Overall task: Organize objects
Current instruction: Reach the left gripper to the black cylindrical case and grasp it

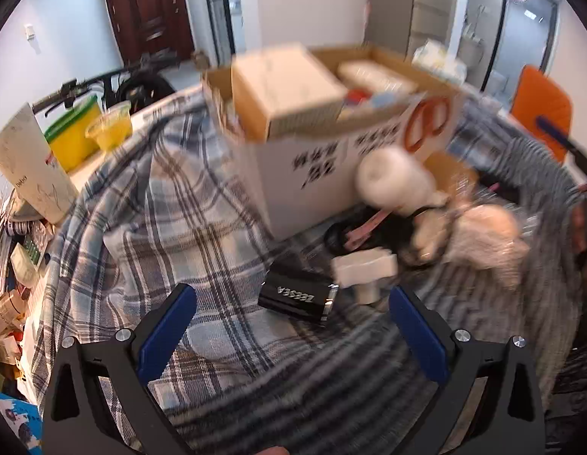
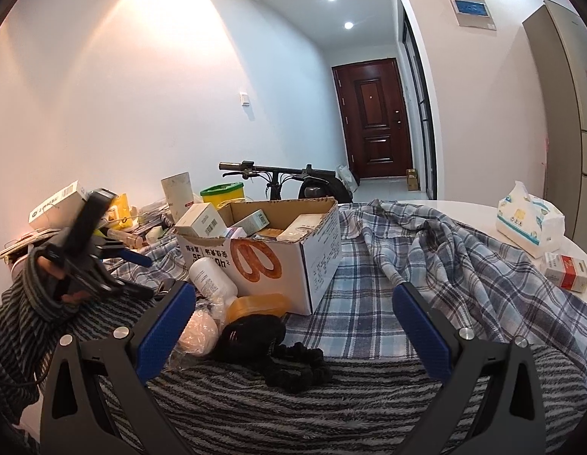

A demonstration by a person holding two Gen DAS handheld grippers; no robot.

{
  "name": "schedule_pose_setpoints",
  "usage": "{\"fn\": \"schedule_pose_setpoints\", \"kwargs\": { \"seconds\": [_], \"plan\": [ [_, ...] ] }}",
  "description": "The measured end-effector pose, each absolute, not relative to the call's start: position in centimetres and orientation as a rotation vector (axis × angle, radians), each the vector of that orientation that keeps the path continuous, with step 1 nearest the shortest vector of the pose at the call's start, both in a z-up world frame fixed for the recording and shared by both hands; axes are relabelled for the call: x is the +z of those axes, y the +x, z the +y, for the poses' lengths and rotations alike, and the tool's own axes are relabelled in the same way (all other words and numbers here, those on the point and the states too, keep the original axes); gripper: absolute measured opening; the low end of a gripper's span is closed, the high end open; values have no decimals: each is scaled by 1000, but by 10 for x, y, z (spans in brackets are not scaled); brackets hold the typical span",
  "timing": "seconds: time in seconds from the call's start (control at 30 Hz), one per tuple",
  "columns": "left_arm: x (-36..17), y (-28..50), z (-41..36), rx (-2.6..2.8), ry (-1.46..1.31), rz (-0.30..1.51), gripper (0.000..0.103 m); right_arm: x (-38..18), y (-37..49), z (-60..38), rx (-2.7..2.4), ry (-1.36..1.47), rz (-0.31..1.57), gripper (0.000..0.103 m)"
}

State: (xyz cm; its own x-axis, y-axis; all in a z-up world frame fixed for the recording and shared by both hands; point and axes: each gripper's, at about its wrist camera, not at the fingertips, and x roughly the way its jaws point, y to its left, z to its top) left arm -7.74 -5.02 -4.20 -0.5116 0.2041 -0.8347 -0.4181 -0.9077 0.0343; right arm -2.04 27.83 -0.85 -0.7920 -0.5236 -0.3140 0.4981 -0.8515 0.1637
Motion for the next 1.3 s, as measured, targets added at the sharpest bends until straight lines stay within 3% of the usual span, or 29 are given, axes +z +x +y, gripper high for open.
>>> {"fn": "schedule_pose_setpoints", "kwargs": {
  "seconds": [0.07, 0.1, 0.13, 0.17, 0.2, 0.33, 0.5, 0.87, 1.0, 1.17, 1.3],
  "plan": [
    [-49, -82, -49, 2412, -1324, 307, 103, -8, -20, 279, -2547, 473, -103, 103],
    [-51, -83, -49, 2411, -1324, 304, 98, -8, -20, 280, -2547, 474, -107, 103],
    [-52, -83, -50, 2409, -1320, 295, 90, -8, -21, 280, -2547, 474, -109, 103],
    [-54, -83, -51, 2391, -1332, 281, 74, -8, -21, 281, -2548, 473, -112, 103],
    [-56, -86, -51, 2376, -1345, 273, 65, -8, -21, 281, -2549, 472, -113, 103],
    [-64, -88, -53, 2348, -1389, 231, 50, -8, -20, 280, -2552, 469, -113, 103],
    [-57, -89, -61, 2403, -1365, 195, 50, -8, -21, 281, -2548, 476, -119, 103],
    [5, -46, -60, 2671, -952, 28, 50, -9, -22, 280, -2548, 485, -115, 103],
    [23, -25, -37, 2738, -773, 22, 51, -10, -24, 280, -2542, 499, -118, 103],
    [23, -6, -15, 2867, -577, 157, 51, -10, -24, 280, -2541, 498, -118, 103],
    [21, -5, -26, 2864, -563, 79, 51, -10, -24, 279, -2544, 493, -106, 103]
  ]
}}
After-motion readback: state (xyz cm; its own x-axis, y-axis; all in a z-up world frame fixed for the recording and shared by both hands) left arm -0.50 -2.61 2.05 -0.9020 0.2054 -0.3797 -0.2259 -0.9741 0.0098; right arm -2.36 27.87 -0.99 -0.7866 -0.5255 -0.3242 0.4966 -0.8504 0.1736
